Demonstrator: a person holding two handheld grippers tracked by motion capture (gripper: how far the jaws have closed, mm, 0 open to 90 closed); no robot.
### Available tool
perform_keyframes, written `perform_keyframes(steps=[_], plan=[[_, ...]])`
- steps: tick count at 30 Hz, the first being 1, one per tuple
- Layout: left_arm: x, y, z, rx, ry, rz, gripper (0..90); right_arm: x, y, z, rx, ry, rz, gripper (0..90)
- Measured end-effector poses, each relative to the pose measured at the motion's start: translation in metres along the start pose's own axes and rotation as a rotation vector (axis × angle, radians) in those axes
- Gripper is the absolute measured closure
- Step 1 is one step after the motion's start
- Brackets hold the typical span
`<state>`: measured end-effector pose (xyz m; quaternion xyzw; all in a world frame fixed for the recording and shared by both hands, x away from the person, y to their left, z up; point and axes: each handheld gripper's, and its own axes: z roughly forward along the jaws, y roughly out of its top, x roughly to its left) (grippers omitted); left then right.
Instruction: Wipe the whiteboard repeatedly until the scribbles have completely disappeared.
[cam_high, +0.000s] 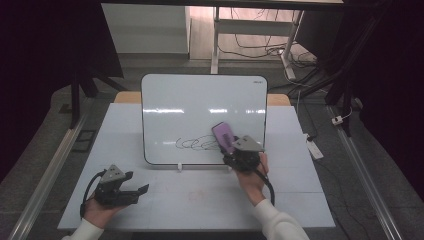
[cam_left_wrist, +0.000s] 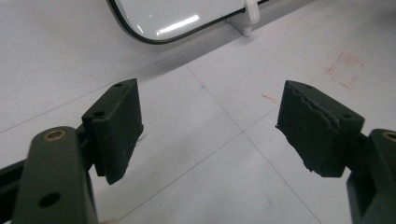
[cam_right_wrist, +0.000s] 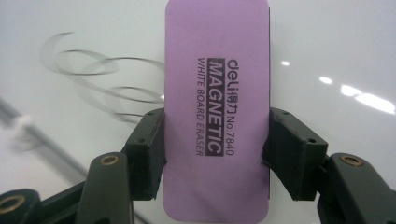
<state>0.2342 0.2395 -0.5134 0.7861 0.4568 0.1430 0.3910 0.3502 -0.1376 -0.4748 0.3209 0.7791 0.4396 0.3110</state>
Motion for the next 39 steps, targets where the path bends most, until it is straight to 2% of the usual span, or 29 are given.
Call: perform_keyframes(steps=[2,4,6,9,11,12,14,19,21,23,28,30,32,36,39], plan=[[0.001,0.000,-0.001,-0.001,0.001,-0.002,22.5,0.010,0.002,0.005,0.009,0.031,-0.025,40.8],[0.002,-0.001,-0.002,-0.007,0.002,-0.006,22.5,0.006,0.003,0.003,0.004,0.026,-0.026,40.7],[0.002,-0.002,-0.003,-0.009,0.005,-0.008,22.5,-0.010,0.002,-0.005,-0.017,-0.022,0.008,40.8],[0.002,-0.002,-0.003,-0.009,0.005,-0.007,22.5,-0.043,-0.001,-0.018,-0.044,-0.083,0.085,40.7],[0.001,-0.001,-0.003,-0.010,0.005,-0.004,22.5,-0.054,-0.003,-0.023,-0.049,-0.099,0.106,40.7],[0.001,-0.001,-0.003,-0.010,0.004,-0.002,22.5,-0.054,-0.004,-0.023,-0.046,-0.100,0.105,40.8],[0.000,0.000,-0.002,-0.008,0.004,-0.001,22.5,-0.046,-0.008,-0.022,-0.030,-0.097,0.068,40.8],[0.001,-0.001,-0.002,-0.005,0.003,0.000,22.5,-0.010,-0.016,-0.012,0.002,-0.034,0.010,40.8],[0.000,-0.001,-0.002,-0.007,0.002,0.001,22.5,-0.001,-0.016,-0.007,0.001,-0.010,0.015,40.7],[0.000,-0.001,-0.003,-0.010,0.002,0.002,22.5,0.002,-0.013,-0.005,0.002,-0.018,-0.017,40.7],[0.000,-0.001,-0.002,-0.007,0.000,0.001,22.5,-0.015,-0.002,-0.007,-0.048,-0.076,0.010,40.7],[0.000,-0.001,-0.003,-0.008,0.001,0.001,22.5,-0.017,0.002,-0.005,-0.059,-0.076,0.030,40.7],[0.000,-0.001,-0.002,-0.007,0.002,0.002,22.5,-0.009,0.003,-0.001,-0.063,-0.060,0.016,40.7],[-0.001,-0.001,-0.002,-0.003,0.001,0.004,22.5,0.023,0.002,0.012,-0.035,0.024,-0.067,40.7],[-0.001,-0.001,-0.003,-0.006,0.002,0.003,22.5,0.035,0.002,0.015,-0.027,0.029,-0.109,40.8]])
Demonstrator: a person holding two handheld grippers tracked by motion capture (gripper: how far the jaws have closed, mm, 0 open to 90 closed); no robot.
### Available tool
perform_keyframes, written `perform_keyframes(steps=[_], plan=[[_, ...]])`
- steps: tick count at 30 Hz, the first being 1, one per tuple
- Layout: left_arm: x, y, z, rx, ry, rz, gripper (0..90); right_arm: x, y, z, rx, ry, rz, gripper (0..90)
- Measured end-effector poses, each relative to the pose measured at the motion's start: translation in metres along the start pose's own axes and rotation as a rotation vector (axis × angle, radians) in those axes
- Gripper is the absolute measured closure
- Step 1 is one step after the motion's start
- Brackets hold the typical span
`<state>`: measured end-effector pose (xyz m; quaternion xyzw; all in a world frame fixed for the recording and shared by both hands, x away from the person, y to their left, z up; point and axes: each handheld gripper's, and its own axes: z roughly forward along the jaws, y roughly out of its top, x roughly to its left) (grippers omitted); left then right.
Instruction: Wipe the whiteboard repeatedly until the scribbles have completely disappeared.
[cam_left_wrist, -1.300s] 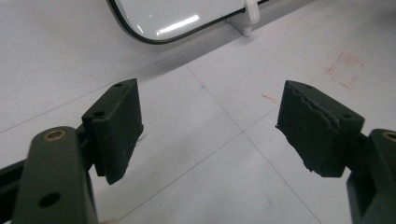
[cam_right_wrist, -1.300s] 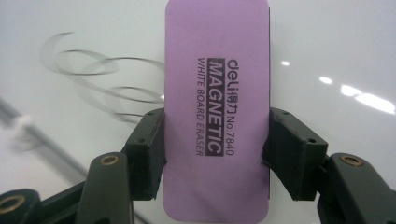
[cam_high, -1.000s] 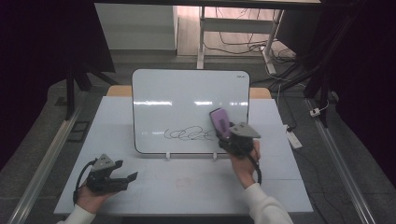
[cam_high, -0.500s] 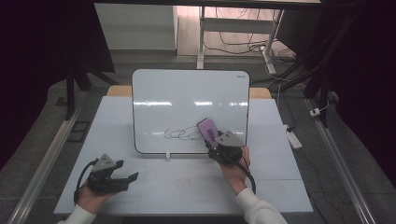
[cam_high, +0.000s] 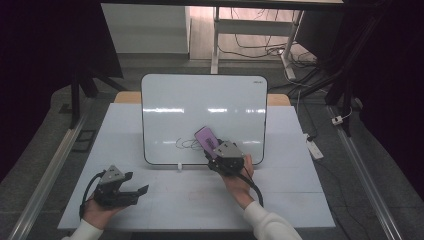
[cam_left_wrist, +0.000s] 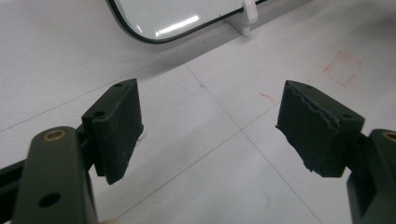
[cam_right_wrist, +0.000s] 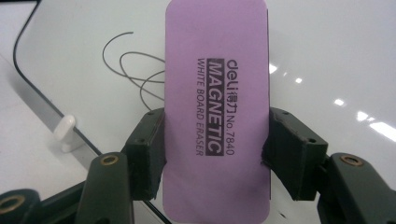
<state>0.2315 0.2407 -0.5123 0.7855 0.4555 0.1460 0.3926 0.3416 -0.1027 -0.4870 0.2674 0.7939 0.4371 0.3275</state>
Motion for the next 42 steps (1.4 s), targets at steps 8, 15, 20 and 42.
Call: perform_keyframes(steps=[8,15,20,42], plan=[[0.001,0.000,0.000,-0.002,-0.001,-0.002,22.5,-0.040,-0.003,-0.017,-0.031,-0.088,0.109,40.8],[0.000,0.000,0.001,0.002,-0.002,-0.001,22.5,-0.029,-0.003,-0.012,-0.019,-0.075,0.106,40.8],[0.000,0.000,0.000,0.000,-0.002,-0.002,22.5,0.012,-0.001,0.005,0.007,0.008,-0.002,40.8],[0.001,0.000,-0.001,-0.008,-0.005,-0.003,22.5,0.020,0.025,0.024,-0.050,0.056,0.057,40.8]])
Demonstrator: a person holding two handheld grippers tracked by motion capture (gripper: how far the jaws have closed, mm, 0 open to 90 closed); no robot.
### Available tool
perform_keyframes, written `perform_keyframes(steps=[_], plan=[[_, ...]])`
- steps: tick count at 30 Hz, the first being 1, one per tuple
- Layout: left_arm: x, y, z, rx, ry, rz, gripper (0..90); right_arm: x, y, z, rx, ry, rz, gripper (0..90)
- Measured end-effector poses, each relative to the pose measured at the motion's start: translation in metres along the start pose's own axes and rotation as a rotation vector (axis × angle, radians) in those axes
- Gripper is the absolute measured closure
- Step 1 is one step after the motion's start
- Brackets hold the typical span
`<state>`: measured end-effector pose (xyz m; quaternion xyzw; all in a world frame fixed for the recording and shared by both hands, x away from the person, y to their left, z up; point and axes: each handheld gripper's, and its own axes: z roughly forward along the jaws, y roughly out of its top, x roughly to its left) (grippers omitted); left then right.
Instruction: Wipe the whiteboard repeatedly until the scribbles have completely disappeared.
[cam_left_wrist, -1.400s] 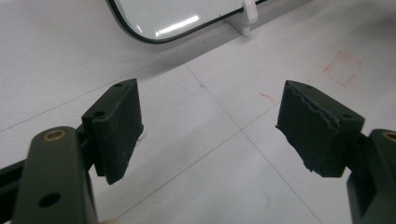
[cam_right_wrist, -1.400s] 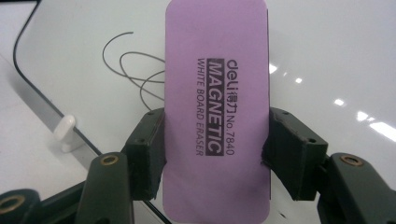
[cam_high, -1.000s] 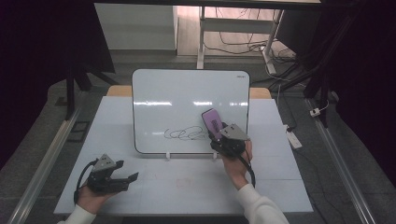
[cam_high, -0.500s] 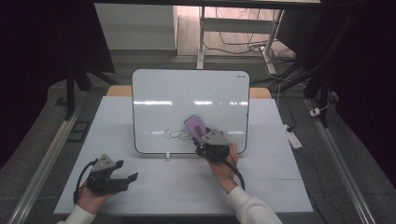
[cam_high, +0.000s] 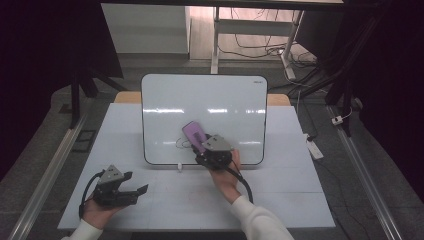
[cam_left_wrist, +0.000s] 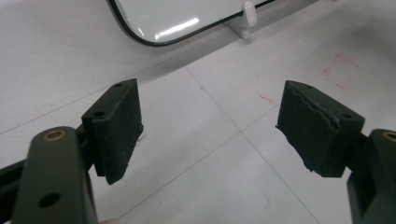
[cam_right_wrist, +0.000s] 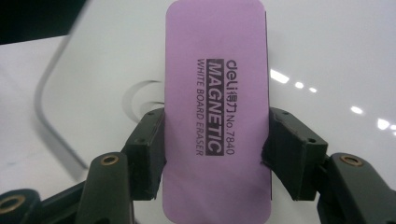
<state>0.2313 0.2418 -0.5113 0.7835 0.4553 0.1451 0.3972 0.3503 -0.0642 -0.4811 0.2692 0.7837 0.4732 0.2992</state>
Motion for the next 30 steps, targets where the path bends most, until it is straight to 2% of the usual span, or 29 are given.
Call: perform_keyframes(steps=[3,5,7,10,13,15,17,20,22,24,27,29,30], plan=[[0.001,-0.001,0.000,0.000,-0.001,-0.003,22.4,0.007,0.000,0.004,0.002,0.005,-0.039,40.8],[0.002,-0.001,-0.001,-0.004,-0.003,-0.002,22.4,0.001,0.000,0.000,0.002,0.006,-0.016,40.8],[0.002,-0.001,-0.002,-0.006,-0.003,-0.001,22.5,-0.009,0.000,-0.007,0.000,-0.034,-0.016,40.7],[0.001,-0.001,-0.002,-0.005,-0.003,-0.001,22.4,-0.027,-0.003,-0.018,-0.004,-0.089,0.012,40.8],[0.000,0.000,-0.001,-0.004,-0.002,0.001,22.4,-0.033,-0.007,-0.023,-0.001,-0.113,0.017,40.8],[0.000,0.000,0.000,-0.001,-0.003,0.003,22.4,-0.027,-0.008,-0.021,0.007,-0.109,0.003,40.8],[-0.001,0.000,0.001,0.001,-0.003,0.005,22.4,-0.014,-0.010,-0.015,0.016,-0.066,-0.005,40.8],[0.000,0.000,0.000,0.000,-0.004,0.005,22.4,0.010,-0.013,-0.005,0.034,-0.033,-0.099,40.8],[0.000,0.000,0.000,-0.001,-0.002,0.000,22.4,0.015,-0.013,-0.003,0.038,-0.036,-0.129,40.8],[0.000,-0.001,-0.001,-0.004,-0.004,0.000,22.4,0.007,-0.012,-0.006,0.032,-0.023,-0.090,40.7],[0.000,0.000,-0.001,-0.005,-0.004,0.002,22.4,-0.012,-0.009,-0.014,0.013,-0.063,-0.037,40.7],[0.000,0.000,-0.001,-0.004,-0.006,0.005,22.4,-0.022,-0.007,-0.016,-0.001,-0.066,0.014,40.7],[0.000,0.000,0.000,-0.003,-0.006,0.005,22.4,-0.023,-0.006,-0.016,-0.001,-0.068,0.020,40.8]])
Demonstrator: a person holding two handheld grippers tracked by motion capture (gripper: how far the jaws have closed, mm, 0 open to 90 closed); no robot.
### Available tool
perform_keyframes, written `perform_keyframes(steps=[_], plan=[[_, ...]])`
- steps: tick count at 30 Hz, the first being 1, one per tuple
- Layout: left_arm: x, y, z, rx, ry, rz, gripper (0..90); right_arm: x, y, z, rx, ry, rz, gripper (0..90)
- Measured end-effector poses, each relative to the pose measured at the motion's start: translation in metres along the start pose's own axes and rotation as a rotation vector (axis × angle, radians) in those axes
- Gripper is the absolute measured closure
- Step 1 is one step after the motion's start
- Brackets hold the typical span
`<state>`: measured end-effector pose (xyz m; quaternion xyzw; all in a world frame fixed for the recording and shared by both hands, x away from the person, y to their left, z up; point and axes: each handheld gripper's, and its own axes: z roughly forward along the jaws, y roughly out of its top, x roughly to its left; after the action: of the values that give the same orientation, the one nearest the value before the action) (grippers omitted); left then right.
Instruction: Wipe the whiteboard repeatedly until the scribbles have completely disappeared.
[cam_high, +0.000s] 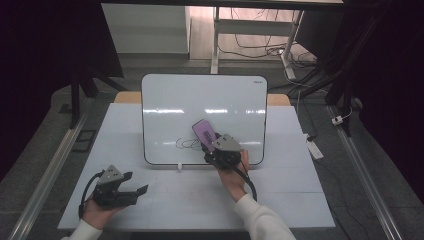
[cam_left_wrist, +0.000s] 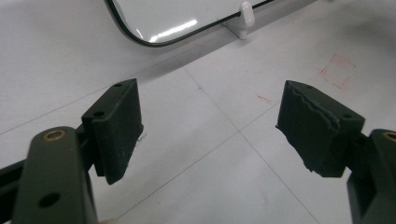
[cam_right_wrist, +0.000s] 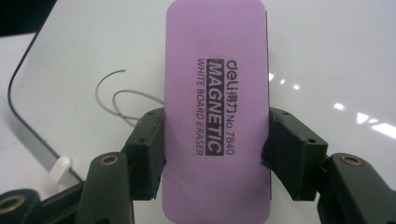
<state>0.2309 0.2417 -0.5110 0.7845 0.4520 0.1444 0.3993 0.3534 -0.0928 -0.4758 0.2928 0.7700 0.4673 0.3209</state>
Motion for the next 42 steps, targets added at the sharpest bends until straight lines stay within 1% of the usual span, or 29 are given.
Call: perform_keyframes(steps=[3,6,8,9,11,12,13,14,15,18,22,24,26,28,29,30,31,32,34,36,37,39,42], plan=[[0.000,0.000,0.001,0.002,-0.001,-0.001,22.4,0.006,0.001,0.003,-0.007,-0.012,-0.012,40.8],[0.000,0.000,0.001,0.003,0.001,-0.001,22.4,0.018,0.004,0.011,-0.006,0.022,-0.008,40.8],[0.000,0.000,0.001,0.003,0.000,0.000,22.4,0.032,0.004,0.017,-0.007,0.058,-0.015,40.8],[0.000,0.000,0.001,0.002,-0.001,0.000,22.4,0.040,0.004,0.021,-0.004,0.076,-0.028,40.8],[0.000,0.000,0.000,-0.001,0.000,0.000,22.4,0.054,0.003,0.026,0.004,0.095,-0.065,40.8],[0.000,0.000,0.000,-0.002,0.001,-0.002,22.4,0.057,0.003,0.027,0.003,0.089,-0.084,40.8],[0.000,0.000,-0.001,-0.002,0.002,-0.004,22.4,0.056,0.004,0.027,0.004,0.093,-0.087,40.8],[0.001,0.000,-0.001,-0.002,0.001,-0.005,22.4,0.053,0.004,0.026,0.006,0.105,-0.070,40.8],[0.001,-0.001,-0.001,-0.002,0.000,-0.007,22.4,0.048,0.004,0.024,0.008,0.100,-0.061,40.8],[0.002,-0.001,-0.002,-0.006,0.000,-0.006,22.4,0.029,0.000,0.012,0.016,0.047,-0.066,40.8],[0.000,0.000,-0.001,-0.003,0.002,-0.004,22.4,-0.002,-0.010,-0.009,0.029,-0.034,-0.022,40.8],[0.000,0.000,0.000,-0.001,0.003,-0.002,22.4,-0.015,-0.017,-0.018,0.031,-0.065,-0.007,40.8],[0.000,0.000,0.000,0.000,0.003,-0.004,22.4,-0.025,-0.022,-0.025,0.032,-0.087,0.012,40.8],[0.000,0.001,0.001,0.001,0.003,-0.005,22.4,-0.028,-0.024,-0.027,0.029,-0.087,0.029,40.8],[0.000,0.001,0.001,0.002,0.004,-0.005,22.3,-0.026,-0.024,-0.026,0.028,-0.095,0.023,40.8],[-0.001,0.001,0.002,0.004,0.005,-0.004,22.4,-0.023,-0.023,-0.025,0.026,-0.091,0.023,40.8],[-0.001,0.001,0.002,0.004,0.005,-0.004,22.3,-0.019,-0.023,-0.023,0.024,-0.082,0.027,40.8],[-0.001,0.001,0.002,0.004,0.004,-0.004,22.3,-0.014,-0.021,-0.019,0.021,-0.069,0.020,40.8],[0.000,0.000,0.001,0.003,0.003,-0.005,22.3,-0.003,-0.014,-0.011,0.018,-0.053,-0.008,40.8],[0.001,0.000,0.001,0.002,0.003,-0.008,22.3,0.007,-0.004,0.000,0.006,-0.025,-0.001,40.8],[0.001,0.000,0.001,0.001,0.004,-0.009,22.3,0.012,0.001,0.005,0.002,-0.008,0.000,40.8],[0.001,0.000,0.000,-0.001,0.004,-0.009,22.3,0.027,0.010,0.017,-0.007,0.020,-0.017,40.8],[0.002,-0.001,0.000,-0.001,0.003,-0.007,22.3,0.051,0.015,0.031,-0.014,0.066,-0.042,40.8]])
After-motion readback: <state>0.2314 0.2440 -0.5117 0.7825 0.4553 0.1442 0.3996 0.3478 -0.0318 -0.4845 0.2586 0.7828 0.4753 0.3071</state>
